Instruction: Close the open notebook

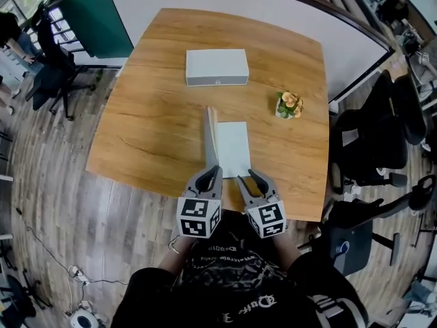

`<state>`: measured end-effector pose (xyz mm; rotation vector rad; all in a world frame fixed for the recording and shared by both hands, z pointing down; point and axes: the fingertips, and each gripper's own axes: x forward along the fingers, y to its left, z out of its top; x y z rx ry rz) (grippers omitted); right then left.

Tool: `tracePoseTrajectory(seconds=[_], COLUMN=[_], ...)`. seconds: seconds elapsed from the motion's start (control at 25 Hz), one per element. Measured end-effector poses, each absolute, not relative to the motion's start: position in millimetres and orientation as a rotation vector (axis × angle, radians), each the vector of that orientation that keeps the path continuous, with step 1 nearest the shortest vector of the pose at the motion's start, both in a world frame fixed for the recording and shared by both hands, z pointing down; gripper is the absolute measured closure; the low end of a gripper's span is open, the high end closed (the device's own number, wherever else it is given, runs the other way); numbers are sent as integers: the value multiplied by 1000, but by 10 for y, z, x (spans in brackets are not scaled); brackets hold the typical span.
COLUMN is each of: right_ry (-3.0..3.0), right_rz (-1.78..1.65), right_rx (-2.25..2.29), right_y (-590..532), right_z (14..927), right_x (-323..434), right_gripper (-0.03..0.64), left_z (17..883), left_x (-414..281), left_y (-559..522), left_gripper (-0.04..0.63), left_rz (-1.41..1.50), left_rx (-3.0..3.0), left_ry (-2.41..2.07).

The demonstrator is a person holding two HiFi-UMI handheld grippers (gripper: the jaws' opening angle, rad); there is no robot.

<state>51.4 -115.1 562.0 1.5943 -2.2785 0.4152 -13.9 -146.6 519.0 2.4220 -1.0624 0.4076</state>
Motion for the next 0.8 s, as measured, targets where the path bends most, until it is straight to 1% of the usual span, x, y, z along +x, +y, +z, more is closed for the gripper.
tracePoseTrajectory(seconds=[0.8], right_ry=[-2135], right_rz=[468], right_rx=[1760], right_y=[-942], right_z=[5705], right_x=[1063], right_gripper=[471], left_z=[5576], left_x=[758], left_y=[-1330], left_gripper=[575], left_rz=[554], left_rx=[2502], left_ry=[-713])
